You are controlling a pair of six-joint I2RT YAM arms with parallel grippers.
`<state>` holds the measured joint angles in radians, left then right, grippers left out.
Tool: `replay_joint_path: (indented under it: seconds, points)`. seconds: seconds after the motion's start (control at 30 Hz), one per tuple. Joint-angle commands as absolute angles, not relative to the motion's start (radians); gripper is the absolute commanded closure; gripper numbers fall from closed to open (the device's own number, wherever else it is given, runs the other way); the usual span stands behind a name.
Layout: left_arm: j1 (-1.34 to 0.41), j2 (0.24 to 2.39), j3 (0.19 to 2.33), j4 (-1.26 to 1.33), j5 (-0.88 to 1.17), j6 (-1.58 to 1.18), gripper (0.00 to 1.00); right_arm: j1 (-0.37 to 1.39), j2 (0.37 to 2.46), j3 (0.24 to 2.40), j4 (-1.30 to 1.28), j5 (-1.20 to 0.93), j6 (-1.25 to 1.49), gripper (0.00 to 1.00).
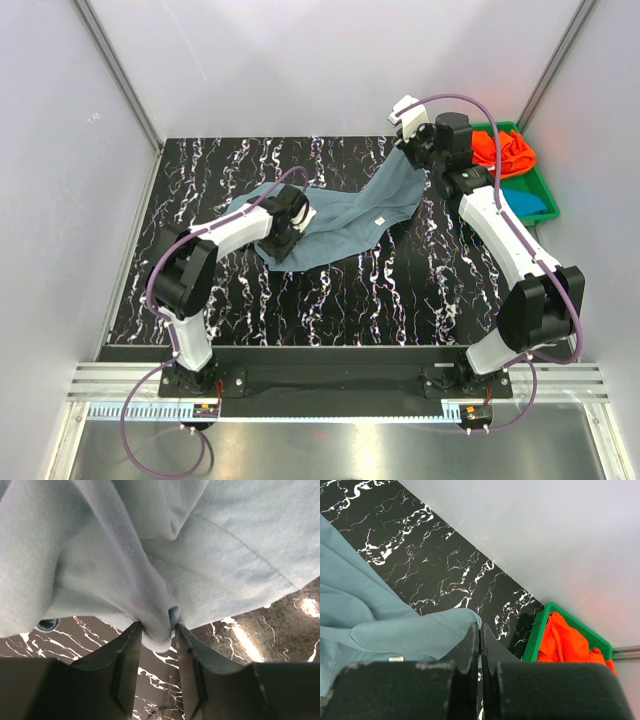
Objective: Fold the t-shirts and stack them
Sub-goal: Flatten the tshirt out
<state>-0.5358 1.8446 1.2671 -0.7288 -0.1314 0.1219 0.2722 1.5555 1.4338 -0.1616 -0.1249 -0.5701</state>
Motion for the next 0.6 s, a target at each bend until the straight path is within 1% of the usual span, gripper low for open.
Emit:
replay_joint_path:
  seconds: [0.0,0.13,0.2,0.57]
  points:
    - [-0.538,1.766,1.255,-0.727,-0.132,0.118,0.61,0.273,1.540,1.448,-0.110,-0.138,-0.558,1.00]
    - [-0.538,1.755,1.243,-0.730,-0.141,0.126,0.60,0.273,1.543,1.440,-0.104,-0.138,-0.552,1.00]
    - [-0.540,1.750,1.246,-0.733,-0.138,0.121,0.56,0.273,1.546,1.442,-0.106,-0.140,-0.552,1.00]
    - [-0.537,1.793,1.259,-0.718,-0.141,0.120,0.57,0.273,1.554,1.456,-0.107,-0.141,-0.554,1.00]
